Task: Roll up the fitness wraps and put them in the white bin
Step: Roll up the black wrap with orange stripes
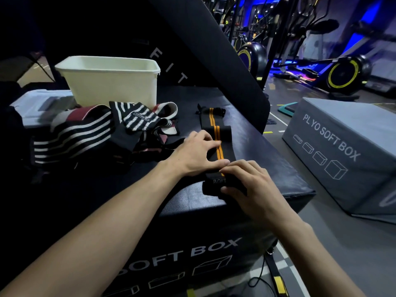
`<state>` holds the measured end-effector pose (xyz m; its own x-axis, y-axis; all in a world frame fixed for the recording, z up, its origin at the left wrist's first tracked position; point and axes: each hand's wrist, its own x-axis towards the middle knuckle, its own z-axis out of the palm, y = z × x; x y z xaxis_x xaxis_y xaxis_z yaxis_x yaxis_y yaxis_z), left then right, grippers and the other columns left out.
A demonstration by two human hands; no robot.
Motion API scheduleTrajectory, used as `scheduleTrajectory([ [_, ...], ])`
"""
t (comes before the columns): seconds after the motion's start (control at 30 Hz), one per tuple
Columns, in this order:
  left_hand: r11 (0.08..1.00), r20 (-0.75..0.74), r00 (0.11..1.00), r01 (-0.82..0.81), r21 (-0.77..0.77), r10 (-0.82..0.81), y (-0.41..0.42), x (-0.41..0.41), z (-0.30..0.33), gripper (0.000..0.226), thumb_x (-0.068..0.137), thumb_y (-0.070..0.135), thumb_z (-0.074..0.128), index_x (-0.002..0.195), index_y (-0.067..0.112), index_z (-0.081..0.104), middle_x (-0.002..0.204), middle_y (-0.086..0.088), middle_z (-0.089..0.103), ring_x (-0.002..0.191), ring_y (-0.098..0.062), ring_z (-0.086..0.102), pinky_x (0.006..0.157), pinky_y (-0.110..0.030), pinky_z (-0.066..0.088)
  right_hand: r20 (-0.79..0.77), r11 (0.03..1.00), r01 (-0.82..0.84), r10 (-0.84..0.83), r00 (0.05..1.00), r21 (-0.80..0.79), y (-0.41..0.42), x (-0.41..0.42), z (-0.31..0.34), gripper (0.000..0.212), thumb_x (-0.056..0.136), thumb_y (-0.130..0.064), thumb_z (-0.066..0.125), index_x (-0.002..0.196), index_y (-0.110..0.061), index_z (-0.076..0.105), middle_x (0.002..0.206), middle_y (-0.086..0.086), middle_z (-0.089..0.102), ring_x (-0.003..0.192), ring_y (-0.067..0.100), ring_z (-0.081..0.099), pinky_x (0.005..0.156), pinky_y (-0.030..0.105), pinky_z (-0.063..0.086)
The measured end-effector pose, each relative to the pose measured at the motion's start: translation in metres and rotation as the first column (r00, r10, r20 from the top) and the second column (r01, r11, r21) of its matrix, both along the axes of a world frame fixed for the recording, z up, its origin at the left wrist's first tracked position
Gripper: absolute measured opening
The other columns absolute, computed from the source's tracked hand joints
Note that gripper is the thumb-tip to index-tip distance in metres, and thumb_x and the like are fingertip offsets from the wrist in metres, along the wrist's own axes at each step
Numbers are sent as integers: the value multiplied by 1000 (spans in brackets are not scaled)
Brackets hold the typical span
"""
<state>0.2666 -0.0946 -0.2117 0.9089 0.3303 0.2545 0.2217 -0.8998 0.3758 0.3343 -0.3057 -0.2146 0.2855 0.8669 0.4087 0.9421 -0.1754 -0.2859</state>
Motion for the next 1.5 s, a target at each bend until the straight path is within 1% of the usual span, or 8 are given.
scheduleTrajectory([
  [0.1,999,-60,998,18,44,-15,-2,-3,3,61,86,80,45,143,56,48,142,8,43,133,-19,35,110,-45,40,37,998,15,-12,999,-58,5,0,6,46,92,-54,48,119,-22,67,115,-9,65,108,15,55,90,33,36],
  [0.47,1000,-80,997,23,15,-22,1,2,0,42,93,73,46,133,62,55,131,15,43,126,-19,36,113,-43,32,-57,984,20,-31,998,-180,5,-12,16,60,96,-61,17,107,-23,62,99,-12,56,102,12,46,98,37,30],
  [0.7,999,-87,996,35,10,-34,2,2,0,43,93,73,46,134,61,55,129,15,43,123,-18,35,112,-41,30,-205,971,32,-82,975,-238,13,-7,25,31,108,-40,40,84,-31,58,97,-11,46,105,13,36,96,39,30],
  [0.83,999,-106,994,37,-10,-38,5,3,0,50,87,80,42,132,63,55,126,17,43,122,-19,35,112,-44,32,-273,967,5,-77,959,-256,21,-4,30,38,108,-33,44,70,-30,49,88,-7,53,98,16,44,93,41,34],
  [1.0,999,-121,992,23,-42,-28,7,5,0,74,67,96,23,129,69,51,120,19,41,119,-20,36,110,-43,33,-343,995,-23,-11,939,-95,23,5,27,10,101,-30,59,96,-29,68,84,-9,66,83,8,61,79,33,47],
  [1.1,999,-129,991,24,-36,-28,9,7,-2,73,66,96,20,128,72,49,118,18,40,118,-21,36,109,-44,34,-329,1000,11,-14,944,-10,26,5,25,1,96,-30,65,96,-30,65,81,-7,66,79,8,61,77,34,49],
  [1.3,999,-136,990,26,-44,-32,10,7,-2,75,66,96,20,130,70,50,118,19,39,118,-21,36,110,-45,33,-165,991,125,-115,980,48,30,3,16,26,94,-51,59,77,-32,59,87,-13,61,91,13,51,82,44,43],
  [1.5,997,-133,990,39,-59,-47,9,4,0,67,74,91,30,132,66,53,120,18,40,119,-20,35,113,-44,31,51,989,33,-40,998,144,23,-1,6,35,95,-52,51,97,-26,74,96,-17,58,87,16,50,75,39,48],
])
